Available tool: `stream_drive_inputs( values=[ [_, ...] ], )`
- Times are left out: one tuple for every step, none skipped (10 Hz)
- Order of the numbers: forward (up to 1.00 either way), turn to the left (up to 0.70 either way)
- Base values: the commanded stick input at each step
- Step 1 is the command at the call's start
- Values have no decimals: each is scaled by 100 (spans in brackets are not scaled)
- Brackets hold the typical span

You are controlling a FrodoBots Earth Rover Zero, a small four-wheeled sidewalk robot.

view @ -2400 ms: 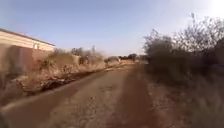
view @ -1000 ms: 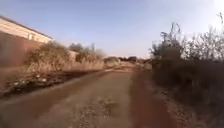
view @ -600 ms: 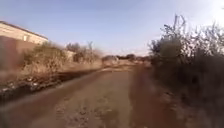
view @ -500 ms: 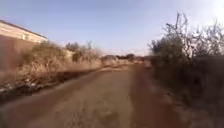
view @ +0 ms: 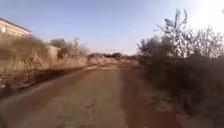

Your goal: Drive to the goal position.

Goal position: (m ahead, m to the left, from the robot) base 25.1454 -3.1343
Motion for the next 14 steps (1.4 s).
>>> stream_drive_inputs(
  values=[
    [70, 0],
    [70, 0],
    [70, 0],
    [70, 0],
    [70, 0],
    [70, 0],
    [70, 0],
    [70, -3],
    [70, -13],
    [70, -25],
    [70, -25],
    [70, -4],
    [70, 0],
    [70, -6]
  ],
)
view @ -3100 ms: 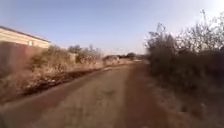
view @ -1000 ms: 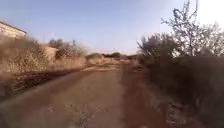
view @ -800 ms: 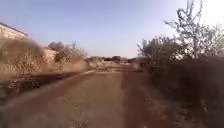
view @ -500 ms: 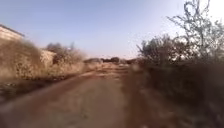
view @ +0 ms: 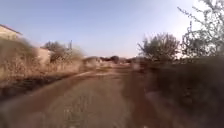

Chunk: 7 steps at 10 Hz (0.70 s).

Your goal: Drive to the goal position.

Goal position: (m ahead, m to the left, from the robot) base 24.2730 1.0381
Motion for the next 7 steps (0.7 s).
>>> stream_drive_inputs(
  values=[
    [70, -20],
    [70, -31],
    [70, -18],
    [70, 0],
    [70, 0],
    [70, 0],
    [70, 0]
  ],
)
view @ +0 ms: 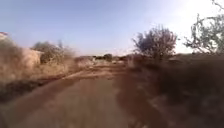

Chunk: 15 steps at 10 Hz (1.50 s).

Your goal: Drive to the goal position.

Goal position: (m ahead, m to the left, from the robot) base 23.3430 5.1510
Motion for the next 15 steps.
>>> stream_drive_inputs(
  values=[
    [70, 0],
    [70, 0],
    [70, 0],
    [70, 0],
    [70, 0],
    [70, 0],
    [70, 0],
    [70, 0],
    [70, 0],
    [70, 0],
    [70, 0],
    [70, 0],
    [70, 0],
    [70, 0],
    [70, 0]
  ],
)
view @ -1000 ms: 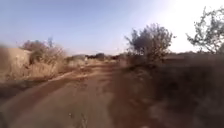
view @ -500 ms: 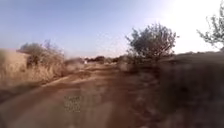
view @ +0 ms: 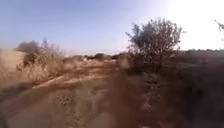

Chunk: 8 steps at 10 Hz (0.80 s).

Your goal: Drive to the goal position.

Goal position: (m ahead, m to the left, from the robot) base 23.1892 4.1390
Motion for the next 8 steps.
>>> stream_drive_inputs(
  values=[
    [70, 0],
    [70, 0],
    [70, 0],
    [70, 0],
    [70, 0],
    [70, 0],
    [70, 0],
    [70, 0]
  ],
)
